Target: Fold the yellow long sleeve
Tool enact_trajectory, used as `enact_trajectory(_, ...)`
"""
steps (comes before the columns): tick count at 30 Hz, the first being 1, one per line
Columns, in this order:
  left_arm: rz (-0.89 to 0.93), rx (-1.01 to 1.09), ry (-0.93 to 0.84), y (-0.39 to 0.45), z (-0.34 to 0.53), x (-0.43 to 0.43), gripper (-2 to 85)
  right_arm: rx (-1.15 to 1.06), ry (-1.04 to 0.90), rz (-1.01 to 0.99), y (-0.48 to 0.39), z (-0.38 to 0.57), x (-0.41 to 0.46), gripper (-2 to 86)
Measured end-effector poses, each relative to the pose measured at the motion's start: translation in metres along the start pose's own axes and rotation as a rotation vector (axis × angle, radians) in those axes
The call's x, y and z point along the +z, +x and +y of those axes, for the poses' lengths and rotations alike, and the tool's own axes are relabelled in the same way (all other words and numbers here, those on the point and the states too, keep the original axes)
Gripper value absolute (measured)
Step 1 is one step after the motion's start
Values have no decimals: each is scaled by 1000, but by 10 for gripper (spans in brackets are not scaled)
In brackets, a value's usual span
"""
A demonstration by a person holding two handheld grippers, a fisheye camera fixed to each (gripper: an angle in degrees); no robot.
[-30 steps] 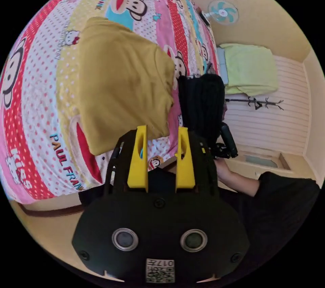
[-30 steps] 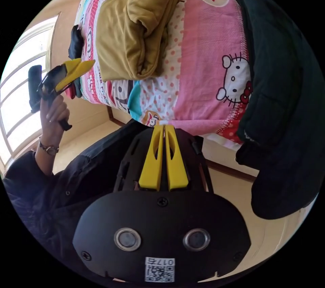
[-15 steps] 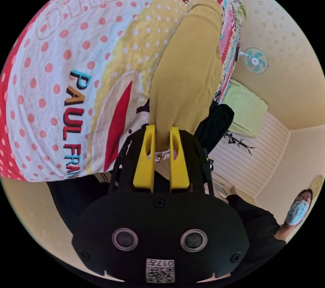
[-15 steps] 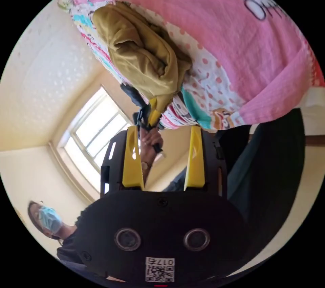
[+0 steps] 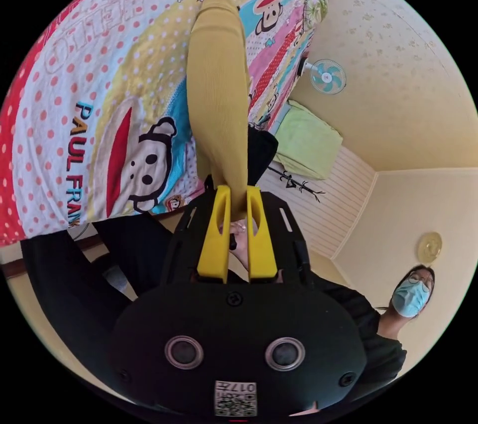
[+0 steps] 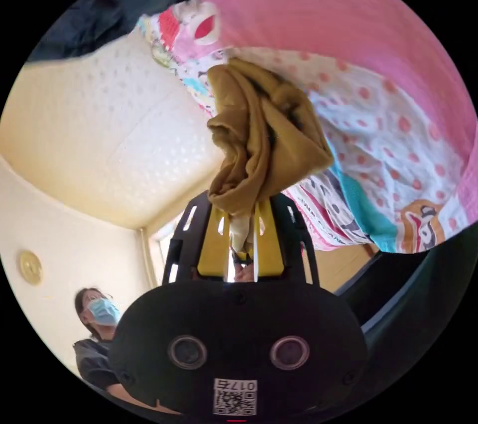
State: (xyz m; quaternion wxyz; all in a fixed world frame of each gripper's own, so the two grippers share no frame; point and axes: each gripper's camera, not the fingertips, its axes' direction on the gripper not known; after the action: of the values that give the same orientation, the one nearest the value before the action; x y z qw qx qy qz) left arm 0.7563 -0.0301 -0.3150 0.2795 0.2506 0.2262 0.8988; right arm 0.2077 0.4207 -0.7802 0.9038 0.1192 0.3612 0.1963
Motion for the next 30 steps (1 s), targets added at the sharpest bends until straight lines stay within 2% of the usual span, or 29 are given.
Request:
enact_trajectory(5, 43, 159, -79, 54, 30, -38, 53, -379, -211, 309, -105, 77, 50, 60)
enact_trajectory(8, 67, 208, -75, 78, 65, -71, 52, -500, -321, 463, -137, 126, 101, 53)
enact_trajectory(10, 87, 211, 16, 82, 89, -116, 53, -510, -391, 504, -138, 147, 140, 50)
enact_trajectory(13, 118, 204, 205, 83, 114, -185, 52, -538, -505, 526, -126, 177, 217, 46)
enact_trajectory(17, 195, 302, 393, 104, 141, -268, 52, -576, -654, 435, -122, 222, 337, 45)
enact_trajectory(24, 46, 523, 681, 167, 175, -390, 53, -741, -788, 379, -139, 303, 498, 54)
enact_trajectory(27, 26, 407, 778, 143, 158, -410, 65, -742, -779, 451, -116, 310, 548, 60)
enact_trajectory(30, -78, 148, 805, 88, 137, -404, 96, -690, -681, 641, -76, 300, 560, 55)
